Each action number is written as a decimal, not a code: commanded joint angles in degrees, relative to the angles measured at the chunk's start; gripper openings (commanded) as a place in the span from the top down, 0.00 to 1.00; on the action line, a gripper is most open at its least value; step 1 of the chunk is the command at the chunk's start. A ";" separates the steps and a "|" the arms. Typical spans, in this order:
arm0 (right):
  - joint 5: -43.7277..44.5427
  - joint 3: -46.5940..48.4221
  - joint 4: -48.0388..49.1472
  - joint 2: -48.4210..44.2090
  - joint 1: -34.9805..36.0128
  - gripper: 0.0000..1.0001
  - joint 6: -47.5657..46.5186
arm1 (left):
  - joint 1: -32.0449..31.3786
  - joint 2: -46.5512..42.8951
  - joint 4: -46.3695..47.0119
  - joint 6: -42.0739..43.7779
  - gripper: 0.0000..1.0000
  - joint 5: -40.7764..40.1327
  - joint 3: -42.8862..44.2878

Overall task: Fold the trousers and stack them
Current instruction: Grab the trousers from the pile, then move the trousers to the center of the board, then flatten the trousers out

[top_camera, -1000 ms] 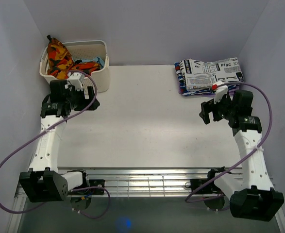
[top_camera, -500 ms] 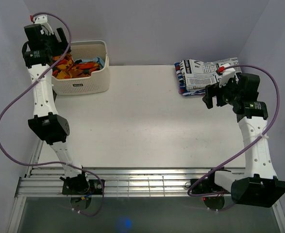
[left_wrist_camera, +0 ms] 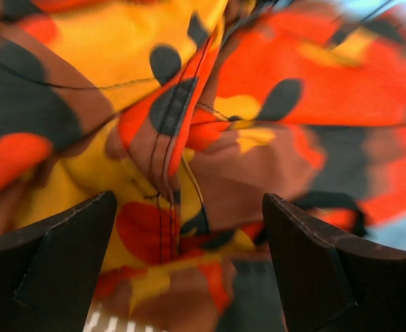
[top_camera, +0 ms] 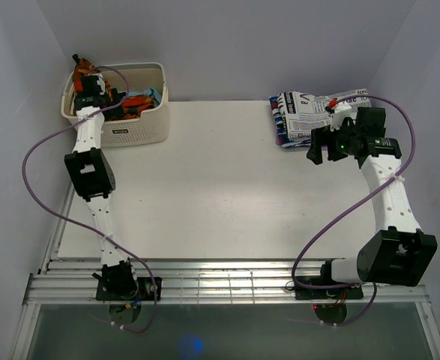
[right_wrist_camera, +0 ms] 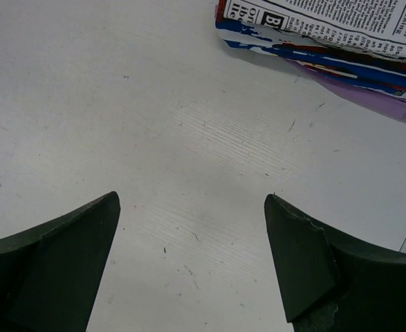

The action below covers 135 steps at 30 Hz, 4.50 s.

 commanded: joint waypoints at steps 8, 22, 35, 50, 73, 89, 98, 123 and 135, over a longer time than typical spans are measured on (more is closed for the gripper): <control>0.29 0.10 -1.62 0.11 -0.06 0.10 0.70 | -0.01 5.36 5.05 2.78 0.02 -1.07 1.46; 2.23 4.93 -4.96 2.66 -0.06 0.10 0.88 | -0.19 8.53 16.03 4.01 0.83 2.62 -0.47; 1.09 2.65 -4.17 -0.50 -0.06 0.10 1.41 | -0.19 -11.15 47.92 -3.89 1.00 7.82 -6.88; 0.65 -0.96 -3.11 -7.18 -0.14 0.10 1.23 | -1.07 -22.04 70.44 -4.33 1.00 7.90 4.89; -5.59 -5.35 -1.71 -12.89 -0.06 0.10 3.96 | -3.87 -53.25 78.36 -17.94 1.00 33.64 -24.32; -5.86 -4.73 -3.90 -10.44 -0.06 0.10 2.20 | -39.99 -59.34 40.92 13.86 1.00 61.24 -67.35; -8.41 -7.37 -4.34 -6.31 -0.06 0.10 0.53 | -54.33 -48.54 37.25 12.19 1.00 61.87 -64.91; -1.82 -19.23 -9.00 10.49 3.72 0.05 -10.72 | -14.70 -49.83 -5.30 37.49 0.09 45.32 -69.55; 2.07 -15.34 -29.10 -1.90 3.90 0.10 -18.44 | -14.08 -54.85 -14.20 47.97 0.08 49.73 -76.06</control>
